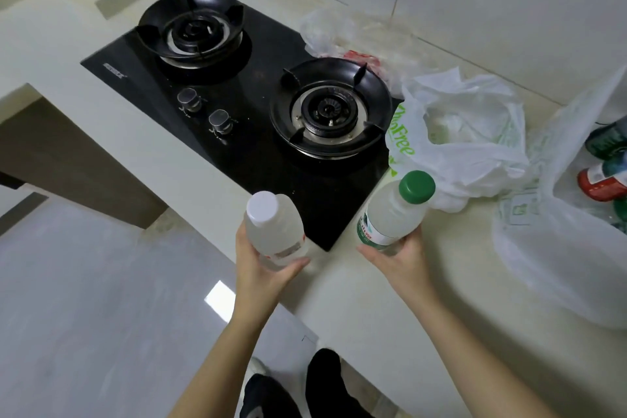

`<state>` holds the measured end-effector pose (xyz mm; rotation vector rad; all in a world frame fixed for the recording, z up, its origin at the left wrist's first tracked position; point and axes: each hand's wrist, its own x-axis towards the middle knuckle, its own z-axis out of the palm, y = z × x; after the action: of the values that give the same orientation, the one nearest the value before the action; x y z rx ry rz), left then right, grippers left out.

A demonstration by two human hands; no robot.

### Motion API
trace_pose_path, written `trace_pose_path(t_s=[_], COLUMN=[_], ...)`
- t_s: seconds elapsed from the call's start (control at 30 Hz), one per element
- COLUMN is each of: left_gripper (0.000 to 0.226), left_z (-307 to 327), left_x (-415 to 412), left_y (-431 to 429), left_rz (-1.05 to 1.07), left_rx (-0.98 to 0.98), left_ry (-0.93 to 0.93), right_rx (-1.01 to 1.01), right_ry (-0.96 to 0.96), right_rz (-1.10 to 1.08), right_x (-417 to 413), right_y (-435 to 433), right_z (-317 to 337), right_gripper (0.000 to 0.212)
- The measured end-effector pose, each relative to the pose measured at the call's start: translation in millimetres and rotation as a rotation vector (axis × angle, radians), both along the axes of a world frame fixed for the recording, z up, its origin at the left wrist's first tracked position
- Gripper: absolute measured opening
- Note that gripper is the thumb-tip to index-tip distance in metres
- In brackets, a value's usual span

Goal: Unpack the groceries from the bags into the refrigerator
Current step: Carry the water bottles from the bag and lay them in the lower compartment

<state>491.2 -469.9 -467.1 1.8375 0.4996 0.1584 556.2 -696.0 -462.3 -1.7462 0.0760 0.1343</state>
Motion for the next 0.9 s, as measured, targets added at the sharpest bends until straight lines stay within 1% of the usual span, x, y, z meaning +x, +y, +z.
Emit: trace_pose_path(t_s=[0.1,0.2,0.4,0.53,0.63,0.77,0.8,0.9], left_gripper=[0.096,0.085,0.079,0.084,0.072,0.054,0.053,0.065], left_z=[-9,-12,-11,-3,5,29,36,61], left_x=[3,3,6,2,-9,-19,-21,-29], left_y=[-4,-11,-15,-21,-26,-21,-17,-3], left_rz=[0.011,0.060,0.119,0.168,0.216,0.285,0.302,0.357], left_rx=[0.000,0.012,0.032,-0.022,-0.047,-0.066,-0.071,-0.067], left_ry=[0.076,0.118,0.134,0.108,0.093,0.029,0.006,-0.046], right_rx=[-0.015,-0.038,-0.109,-0.054,-0.014,0.037,0.053,0.120], right_ry=[-0.004,-0.006,0.007,0.034,0.046,0.015,0.003,-0.024], right_rz=[-0.053,-0.050,-0.028,-0.031,-0.026,-0.016,-0.007,0.044], right_x=[2,3,5,3,-3,-6,-5,-1], right_y=[3,5,1,0,1,15,20,39], right_z=[-5,-7,-13,-7,-1,11,16,32], right_gripper=[0.074,0.068,0.065,0.065,0.064,0.061,0.061,0.063])
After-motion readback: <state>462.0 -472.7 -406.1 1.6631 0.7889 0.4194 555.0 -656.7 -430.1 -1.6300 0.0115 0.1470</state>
